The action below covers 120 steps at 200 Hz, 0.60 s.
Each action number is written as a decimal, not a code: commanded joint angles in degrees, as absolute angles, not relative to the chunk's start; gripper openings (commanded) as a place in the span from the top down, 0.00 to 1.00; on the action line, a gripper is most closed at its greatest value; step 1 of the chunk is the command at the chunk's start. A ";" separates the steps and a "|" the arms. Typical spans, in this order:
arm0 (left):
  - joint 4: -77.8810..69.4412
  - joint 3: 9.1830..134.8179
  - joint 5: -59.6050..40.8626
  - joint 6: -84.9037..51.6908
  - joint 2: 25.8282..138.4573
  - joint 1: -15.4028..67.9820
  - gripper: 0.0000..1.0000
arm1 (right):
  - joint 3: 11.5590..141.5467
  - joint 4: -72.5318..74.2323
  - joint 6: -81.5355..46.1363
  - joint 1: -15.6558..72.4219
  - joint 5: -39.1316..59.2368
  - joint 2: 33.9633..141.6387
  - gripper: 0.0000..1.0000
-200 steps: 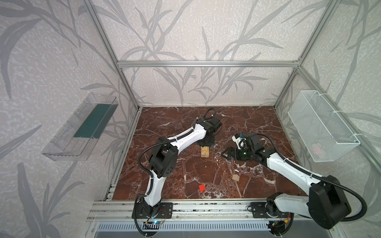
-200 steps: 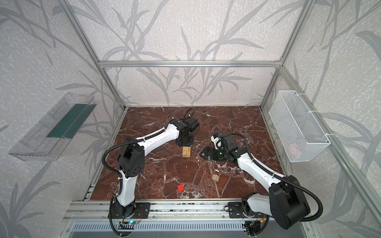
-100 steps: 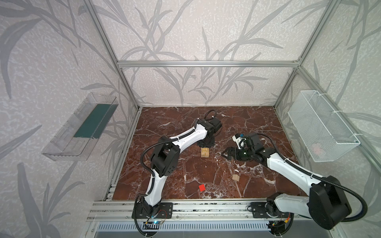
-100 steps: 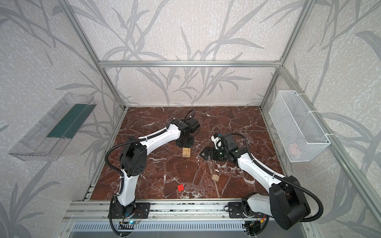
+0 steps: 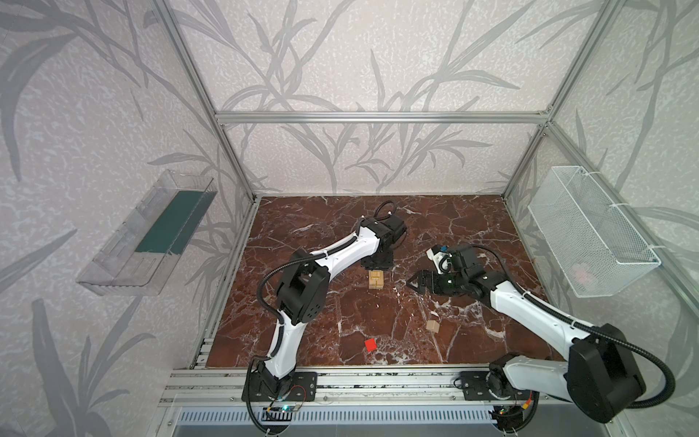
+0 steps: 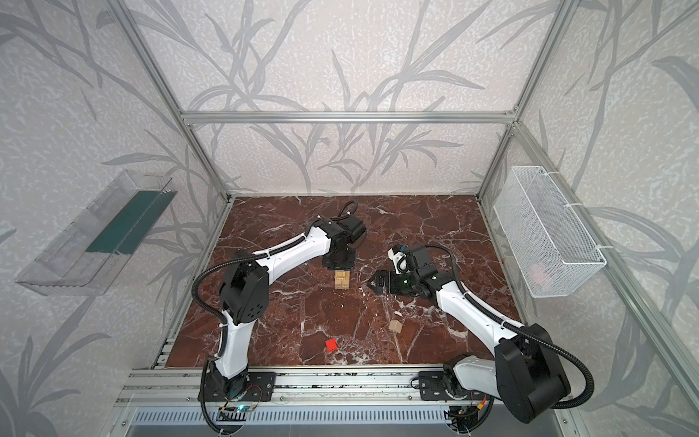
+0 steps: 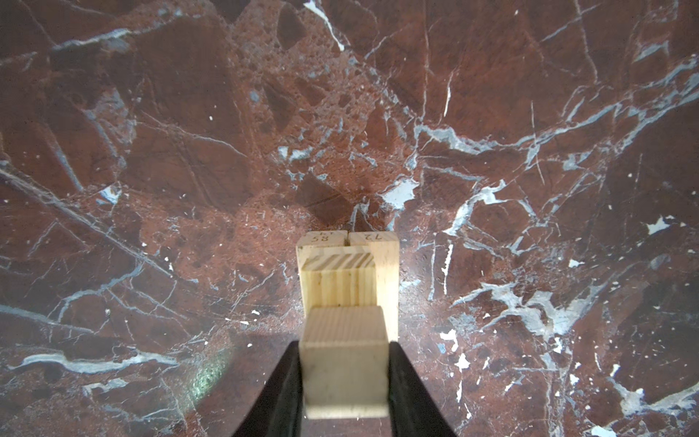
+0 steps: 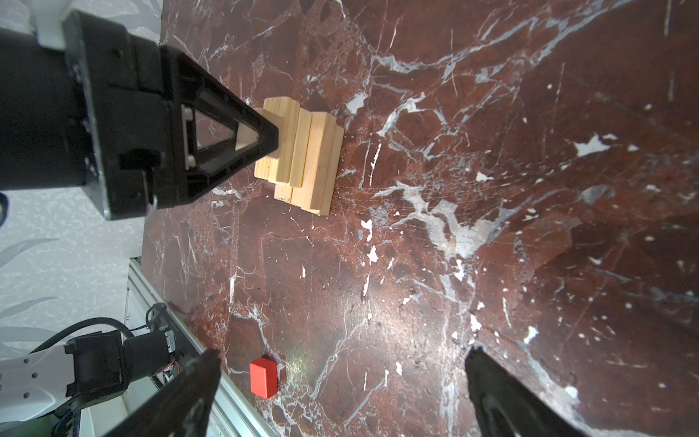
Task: Build the wood block tower
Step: 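Open the left gripper to release the wooden cube at the cluster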
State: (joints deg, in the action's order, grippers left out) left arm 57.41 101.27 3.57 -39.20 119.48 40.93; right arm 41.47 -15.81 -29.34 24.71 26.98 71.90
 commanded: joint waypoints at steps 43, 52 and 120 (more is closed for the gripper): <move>59.22 102.72 3.64 -39.97 120.31 40.43 0.61 | 42.10 -17.20 -28.92 24.89 26.63 70.47 0.01; 59.40 102.90 3.96 -40.12 120.10 40.43 0.60 | 42.19 -17.29 -28.92 24.95 26.72 70.38 0.01; 58.80 99.93 3.62 -41.22 112.89 40.77 0.51 | 46.37 -23.99 -24.44 24.93 25.36 69.78 0.01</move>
